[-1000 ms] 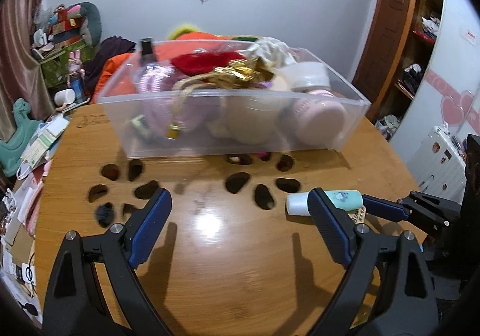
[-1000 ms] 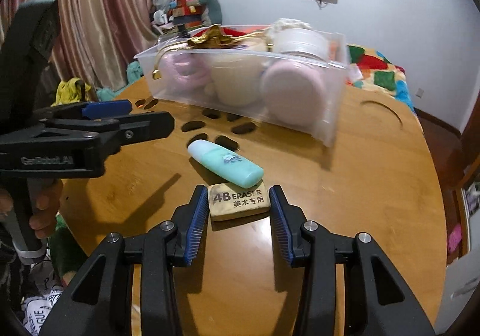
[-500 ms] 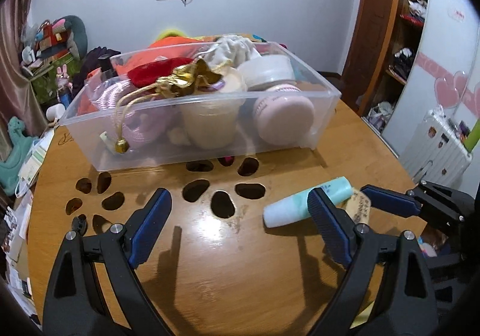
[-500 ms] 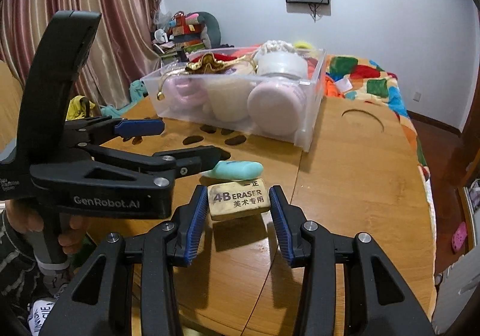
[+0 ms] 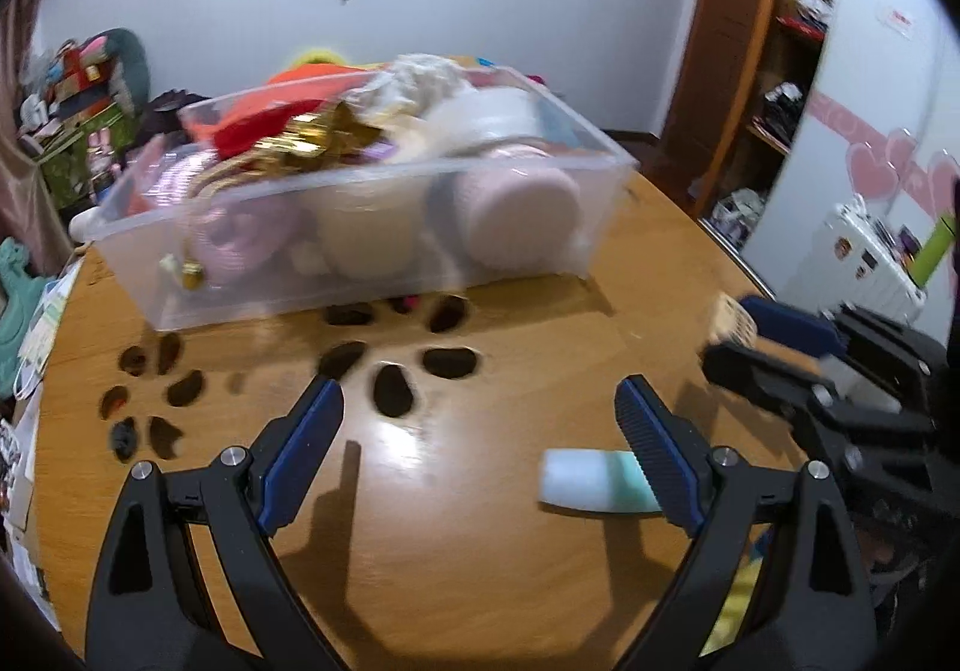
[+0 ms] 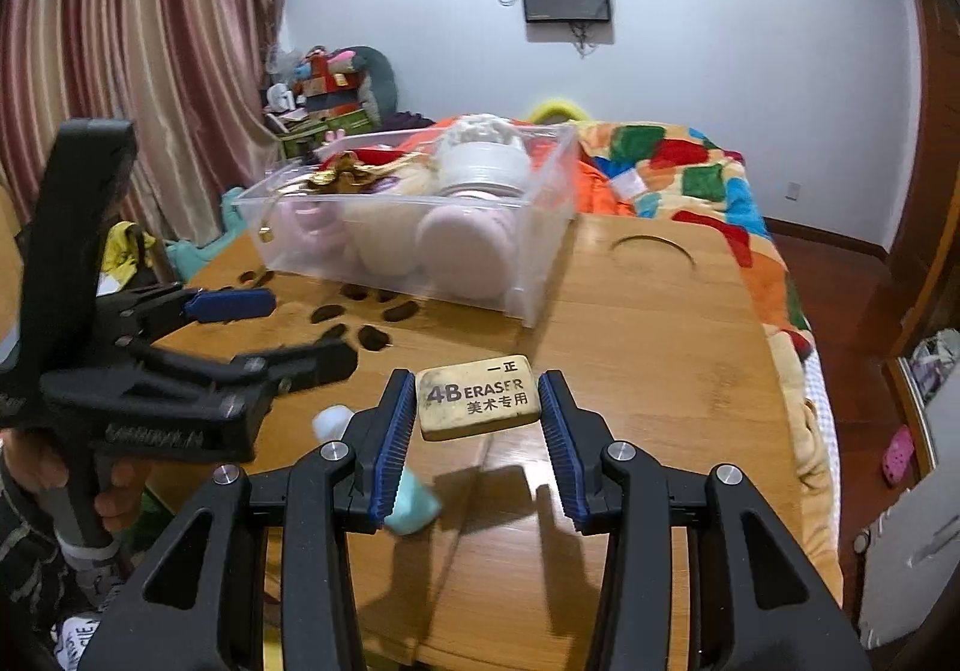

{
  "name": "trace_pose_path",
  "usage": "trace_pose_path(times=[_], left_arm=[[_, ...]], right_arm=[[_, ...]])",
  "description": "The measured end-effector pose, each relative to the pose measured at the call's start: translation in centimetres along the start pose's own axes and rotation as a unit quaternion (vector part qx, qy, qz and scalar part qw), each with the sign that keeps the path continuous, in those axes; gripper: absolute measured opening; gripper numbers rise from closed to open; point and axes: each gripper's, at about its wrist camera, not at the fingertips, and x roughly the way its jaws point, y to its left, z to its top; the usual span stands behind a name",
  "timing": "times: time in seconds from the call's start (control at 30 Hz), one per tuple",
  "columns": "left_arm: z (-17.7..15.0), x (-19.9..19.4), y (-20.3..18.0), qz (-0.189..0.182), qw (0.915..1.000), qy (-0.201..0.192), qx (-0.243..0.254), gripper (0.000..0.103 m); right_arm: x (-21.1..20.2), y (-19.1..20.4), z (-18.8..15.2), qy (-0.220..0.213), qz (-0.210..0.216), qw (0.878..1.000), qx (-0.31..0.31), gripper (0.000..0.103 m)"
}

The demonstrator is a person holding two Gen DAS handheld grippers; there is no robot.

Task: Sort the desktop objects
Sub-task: 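Grasp the mint-green tube with the left tool while the right tool lifts the eraser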

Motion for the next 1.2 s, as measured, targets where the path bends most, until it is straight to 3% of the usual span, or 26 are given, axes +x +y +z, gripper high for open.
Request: trace_pose_path(times=[0.2,0.53,0.67,0.7,1.2], left_arm=[[-1.2,0.3,-2.7,-0.035,0.999,0.018,0.022,0.093],[-2.2,1.4,-5.1,-0.03,0.9976,0.022,0.059,0.092],[-2.6,1.2,-5.8,-0.01,0.9967,0.008,0.08,0.073],[-2.7,1.2,-6.0,-0.006,0.9963,0.005,0.086,0.073],[-1.5,-0.7,-3.0,0.025,0.9983,-0.032,0.042,0.073]], right_arm=[[-0.5,-2.7,-0.3,-0.001,-0.02,0.999,0.032,0.039],[-1.0,-3.7,-0.7,-0.004,-0.016,0.999,0.047,0.039],[-0.8,-3.3,-0.7,-0.002,-0.007,0.999,0.048,0.039],[-0.7,-3.2,-0.7,-0.001,-0.005,0.999,0.047,0.039],[-0.9,-0.6,0.2,-0.002,0.008,1.0,0.021,0.039]])
